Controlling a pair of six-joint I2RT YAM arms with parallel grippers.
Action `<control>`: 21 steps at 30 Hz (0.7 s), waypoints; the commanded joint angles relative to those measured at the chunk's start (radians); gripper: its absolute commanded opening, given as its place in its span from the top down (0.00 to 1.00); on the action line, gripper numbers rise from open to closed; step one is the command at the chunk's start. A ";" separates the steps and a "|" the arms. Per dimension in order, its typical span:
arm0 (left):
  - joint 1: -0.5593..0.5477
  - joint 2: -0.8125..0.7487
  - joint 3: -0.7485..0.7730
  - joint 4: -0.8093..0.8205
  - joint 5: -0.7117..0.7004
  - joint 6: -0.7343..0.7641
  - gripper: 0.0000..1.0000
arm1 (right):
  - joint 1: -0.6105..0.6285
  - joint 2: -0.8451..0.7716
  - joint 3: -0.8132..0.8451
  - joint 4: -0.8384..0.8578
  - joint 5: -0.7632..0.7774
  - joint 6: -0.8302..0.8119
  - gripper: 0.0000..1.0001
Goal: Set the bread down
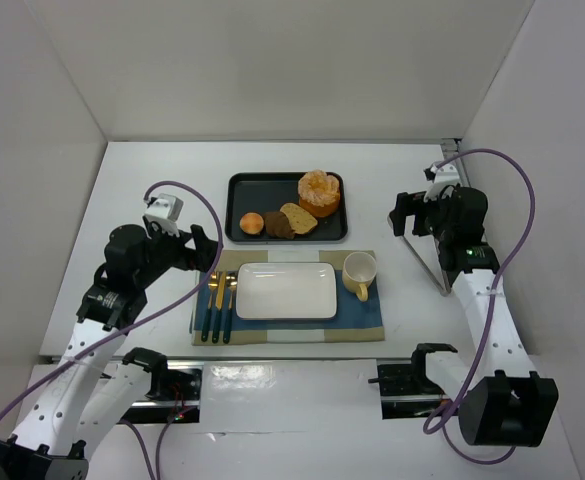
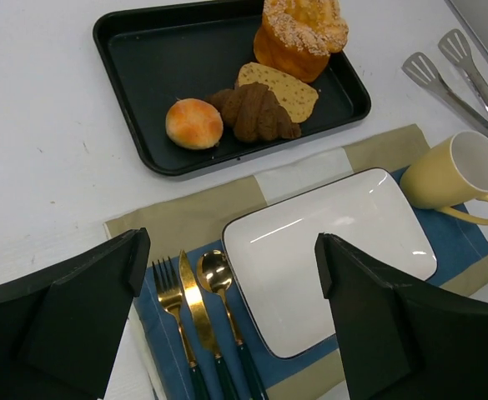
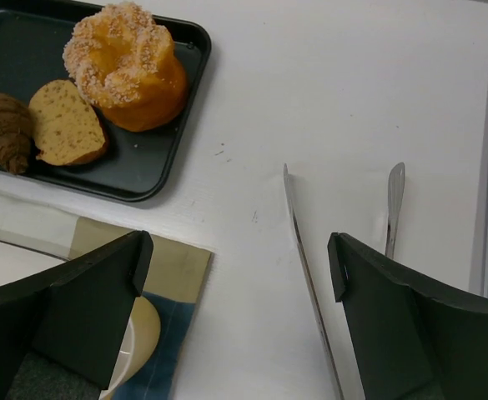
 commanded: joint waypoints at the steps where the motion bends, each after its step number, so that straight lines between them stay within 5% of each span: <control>1: -0.002 -0.009 0.019 0.015 0.046 -0.016 0.00 | -0.001 0.015 0.040 -0.026 0.016 0.016 0.00; 18: -0.002 -0.009 0.019 0.015 0.065 -0.016 0.00 | -0.001 0.015 -0.028 0.026 0.101 -0.090 0.00; 19: -0.002 -0.009 0.019 0.015 0.065 -0.016 0.00 | -0.001 0.025 -0.028 0.026 0.086 -0.104 0.57; 20: -0.002 -0.009 0.019 0.015 0.065 -0.016 0.00 | -0.001 0.034 -0.028 0.026 0.125 -0.095 1.00; 21: -0.002 -0.009 0.019 0.015 0.065 -0.016 0.00 | -0.001 0.048 -0.028 0.026 0.136 -0.095 1.00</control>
